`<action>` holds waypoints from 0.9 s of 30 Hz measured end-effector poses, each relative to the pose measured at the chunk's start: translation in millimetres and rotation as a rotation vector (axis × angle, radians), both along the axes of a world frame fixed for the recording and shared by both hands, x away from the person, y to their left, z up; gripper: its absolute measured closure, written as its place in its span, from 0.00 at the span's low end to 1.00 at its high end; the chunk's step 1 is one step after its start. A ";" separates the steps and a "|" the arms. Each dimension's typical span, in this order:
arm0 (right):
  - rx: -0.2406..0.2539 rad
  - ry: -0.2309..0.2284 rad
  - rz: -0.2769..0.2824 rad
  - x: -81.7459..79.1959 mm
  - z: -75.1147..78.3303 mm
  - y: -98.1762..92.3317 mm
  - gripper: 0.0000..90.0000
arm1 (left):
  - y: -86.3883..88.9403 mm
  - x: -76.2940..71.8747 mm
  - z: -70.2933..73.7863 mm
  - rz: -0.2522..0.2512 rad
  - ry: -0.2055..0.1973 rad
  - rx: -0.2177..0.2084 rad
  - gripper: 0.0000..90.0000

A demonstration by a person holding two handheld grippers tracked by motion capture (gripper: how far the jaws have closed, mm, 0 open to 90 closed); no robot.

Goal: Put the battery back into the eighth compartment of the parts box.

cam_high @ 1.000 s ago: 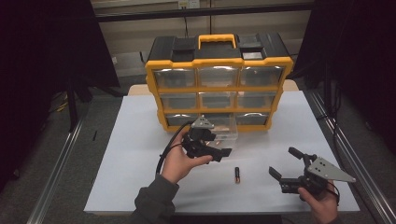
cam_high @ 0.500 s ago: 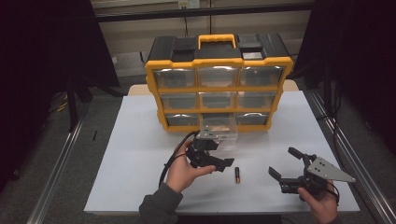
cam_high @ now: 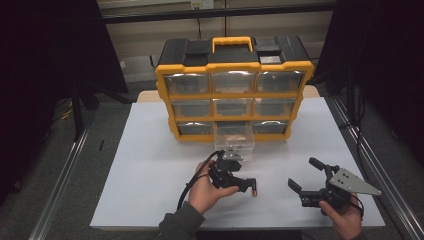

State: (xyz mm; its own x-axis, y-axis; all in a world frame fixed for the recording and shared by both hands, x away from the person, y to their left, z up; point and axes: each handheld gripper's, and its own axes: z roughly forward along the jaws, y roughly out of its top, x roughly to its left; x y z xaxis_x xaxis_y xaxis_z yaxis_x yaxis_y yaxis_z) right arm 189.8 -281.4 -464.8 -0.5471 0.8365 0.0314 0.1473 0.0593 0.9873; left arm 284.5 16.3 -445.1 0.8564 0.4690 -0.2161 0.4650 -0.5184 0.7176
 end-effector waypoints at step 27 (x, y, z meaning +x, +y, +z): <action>-0.004 -0.007 0.005 0.6 0.4 0.8 0.01 | -23.1 -11.4 -15.7 -0.043 0.007 0.093 0.55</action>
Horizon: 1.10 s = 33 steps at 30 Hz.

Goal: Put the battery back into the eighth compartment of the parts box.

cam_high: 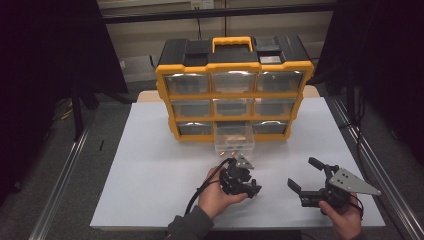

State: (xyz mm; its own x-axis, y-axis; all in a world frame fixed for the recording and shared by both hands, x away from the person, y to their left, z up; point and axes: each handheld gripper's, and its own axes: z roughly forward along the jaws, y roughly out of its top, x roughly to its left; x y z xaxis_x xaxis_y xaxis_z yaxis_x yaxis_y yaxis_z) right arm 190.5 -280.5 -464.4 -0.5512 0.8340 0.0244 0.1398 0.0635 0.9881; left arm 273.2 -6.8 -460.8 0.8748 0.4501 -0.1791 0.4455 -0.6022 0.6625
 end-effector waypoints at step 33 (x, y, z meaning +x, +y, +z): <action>0.001 -0.002 -0.002 -0.7 1.2 -1.4 0.01 | 3.0 3.3 -7.8 -0.017 0.030 0.087 0.77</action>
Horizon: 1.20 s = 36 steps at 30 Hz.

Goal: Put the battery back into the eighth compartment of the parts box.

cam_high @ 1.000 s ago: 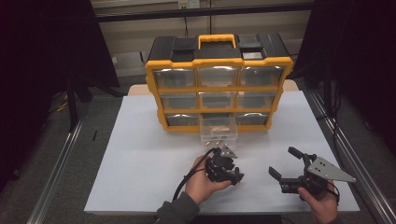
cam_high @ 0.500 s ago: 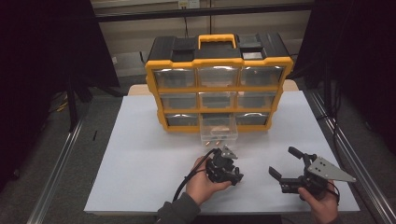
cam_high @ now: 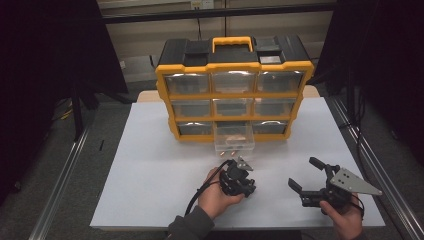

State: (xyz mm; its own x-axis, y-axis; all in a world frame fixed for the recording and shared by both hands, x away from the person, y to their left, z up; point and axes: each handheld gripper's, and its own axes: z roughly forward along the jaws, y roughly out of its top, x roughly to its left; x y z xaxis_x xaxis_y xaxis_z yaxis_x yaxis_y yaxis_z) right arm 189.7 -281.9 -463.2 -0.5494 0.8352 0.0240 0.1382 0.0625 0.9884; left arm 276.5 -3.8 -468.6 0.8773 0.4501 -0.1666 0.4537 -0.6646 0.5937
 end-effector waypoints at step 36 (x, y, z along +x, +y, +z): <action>0.002 0.001 0.007 1.2 -1.1 0.5 0.01 | 21.1 14.9 15.0 0.007 0.089 -0.052 0.86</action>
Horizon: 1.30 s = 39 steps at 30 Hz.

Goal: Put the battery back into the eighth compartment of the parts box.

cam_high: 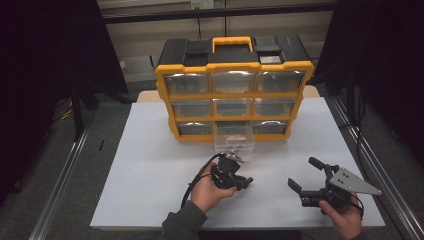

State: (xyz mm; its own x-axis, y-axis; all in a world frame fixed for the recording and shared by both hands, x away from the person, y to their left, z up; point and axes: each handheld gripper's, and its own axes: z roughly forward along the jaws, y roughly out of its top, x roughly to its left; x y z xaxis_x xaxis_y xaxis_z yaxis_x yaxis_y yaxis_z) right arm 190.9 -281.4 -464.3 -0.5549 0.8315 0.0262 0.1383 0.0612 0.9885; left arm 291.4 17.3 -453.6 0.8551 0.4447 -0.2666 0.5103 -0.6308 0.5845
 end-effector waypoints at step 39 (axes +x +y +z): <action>0.004 0.009 0.002 1.2 -1.6 0.4 0.01 | 16.9 25.8 50.1 0.007 0.005 -0.042 0.86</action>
